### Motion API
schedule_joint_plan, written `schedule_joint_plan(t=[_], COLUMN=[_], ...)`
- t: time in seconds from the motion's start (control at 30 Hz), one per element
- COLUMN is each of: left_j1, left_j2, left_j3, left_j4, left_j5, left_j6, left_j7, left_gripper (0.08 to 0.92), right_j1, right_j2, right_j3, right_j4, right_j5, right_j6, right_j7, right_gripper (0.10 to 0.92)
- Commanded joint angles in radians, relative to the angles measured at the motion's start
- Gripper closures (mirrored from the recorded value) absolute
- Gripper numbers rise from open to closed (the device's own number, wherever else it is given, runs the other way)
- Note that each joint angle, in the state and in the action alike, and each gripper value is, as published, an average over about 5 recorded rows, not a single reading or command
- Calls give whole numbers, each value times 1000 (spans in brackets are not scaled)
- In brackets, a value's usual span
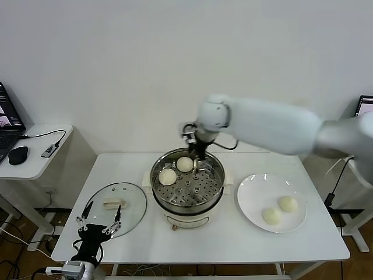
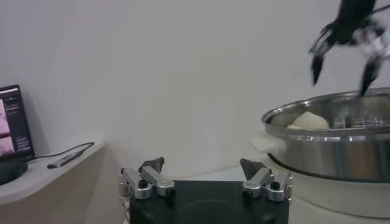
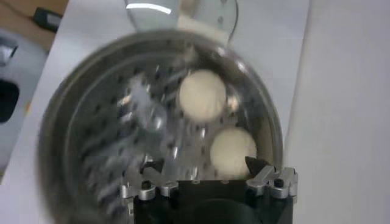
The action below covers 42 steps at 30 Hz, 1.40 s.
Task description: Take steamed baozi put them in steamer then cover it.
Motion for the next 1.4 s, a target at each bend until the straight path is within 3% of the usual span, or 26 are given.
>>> schedule_joint_plan(t=[0.03, 0.3, 0.57, 0.87, 1.4], left_j1=[0, -2, 8, 18, 22], left_j2=[2, -4, -10, -16, -22], left_j3=[6, 18, 18, 14, 3], left_j4=[-2, -19, -21, -27, -18], left_j5=[2, 12, 24, 34, 35], left_j6=[2, 16, 14, 14, 13], left_j7=[2, 6, 5, 7, 6], left_gripper=[177, 177, 177, 177, 177], right_j1=[96, -44, -409, -781, -847], right_j2=[-351, -583, -681, -635, -503], right_j3=[-46, -12, 247, 526, 566], right_j4=[221, 260, 213, 129, 10], right_j5=[-63, -234, -378, -482, -532], right_j6=[58, 161, 264, 294, 289], right_j7=[-84, -92, -70, 2, 68], right_gripper=[203, 203, 203, 203, 203])
